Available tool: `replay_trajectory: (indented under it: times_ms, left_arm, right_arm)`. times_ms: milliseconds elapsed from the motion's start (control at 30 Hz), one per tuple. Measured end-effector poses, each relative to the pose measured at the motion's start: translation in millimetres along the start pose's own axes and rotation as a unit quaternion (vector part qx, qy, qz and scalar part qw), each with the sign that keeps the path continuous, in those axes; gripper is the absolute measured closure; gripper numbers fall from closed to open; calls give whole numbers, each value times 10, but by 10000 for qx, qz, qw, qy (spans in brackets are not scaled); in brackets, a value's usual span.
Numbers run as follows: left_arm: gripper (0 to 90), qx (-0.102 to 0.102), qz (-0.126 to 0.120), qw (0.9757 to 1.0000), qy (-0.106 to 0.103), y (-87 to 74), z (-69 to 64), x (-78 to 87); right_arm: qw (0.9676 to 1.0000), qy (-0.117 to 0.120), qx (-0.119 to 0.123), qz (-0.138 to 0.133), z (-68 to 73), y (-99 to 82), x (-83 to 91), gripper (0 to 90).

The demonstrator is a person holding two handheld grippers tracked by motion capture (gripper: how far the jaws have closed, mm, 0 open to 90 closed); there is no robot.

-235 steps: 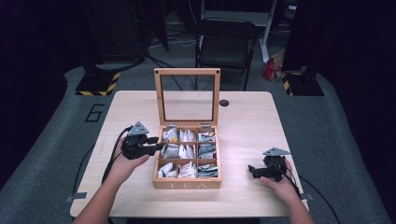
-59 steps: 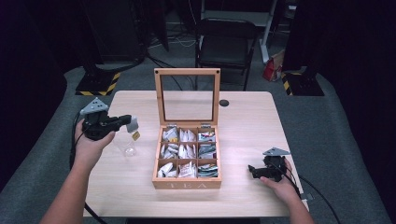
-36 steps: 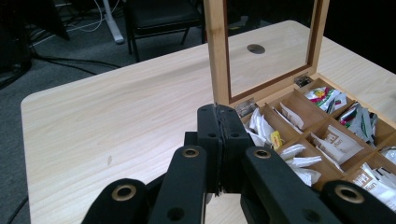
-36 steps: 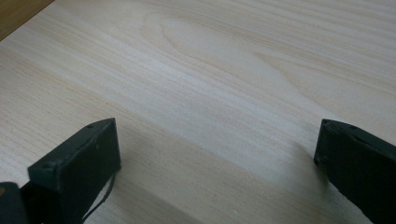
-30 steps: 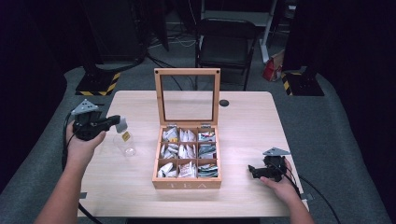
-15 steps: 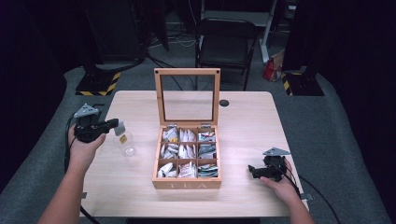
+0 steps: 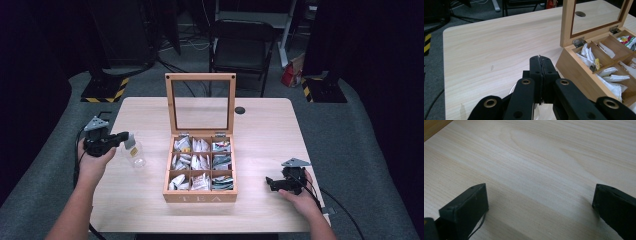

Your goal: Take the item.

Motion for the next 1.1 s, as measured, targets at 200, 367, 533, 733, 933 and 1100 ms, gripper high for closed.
replay_trajectory:
  times_ms: [200, 367, 533, 733, 933, 1100]
  left_arm:
    - [893, 34, 59, 10000, 21, -68, 0, -57]
    - [893, 85, 134, 9999, 30, -143, 12, -107]
    - [892, 130, 181, 9997, 41, -203, 17, -141]
    - [892, 184, 234, 9996, 20, -273, 35, -179]
    - [889, 260, 249, 9993, 33, -306, 35, -206]
    - [871, 246, 279, 9993, 12, -310, 39, -212]
  right_arm:
    - [10000, 0, 1, -1, 0, 0, 0, 0]
    - [10000, 0, 1, -2, 0, 0, 0, 0]
    - [10000, 0, 2, -2, 0, 0, 0, 0]
    - [10000, 0, -1, -5, 0, 0, 0, 0]
    - [10000, -1, 2, -1, 0, 0, 0, 0]
    - [10000, 0, 2, -1, 0, 0, 0, 0]
Point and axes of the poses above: each handheld gripper's, and its own axes: x roughly backward along the jaws, y roughly out of its top, z roughly to its left, the point moved 2 cm from there along -x, roughly forward along the jaws, and after that the axes turned 1 degree about -x, right-handed, at the moved point
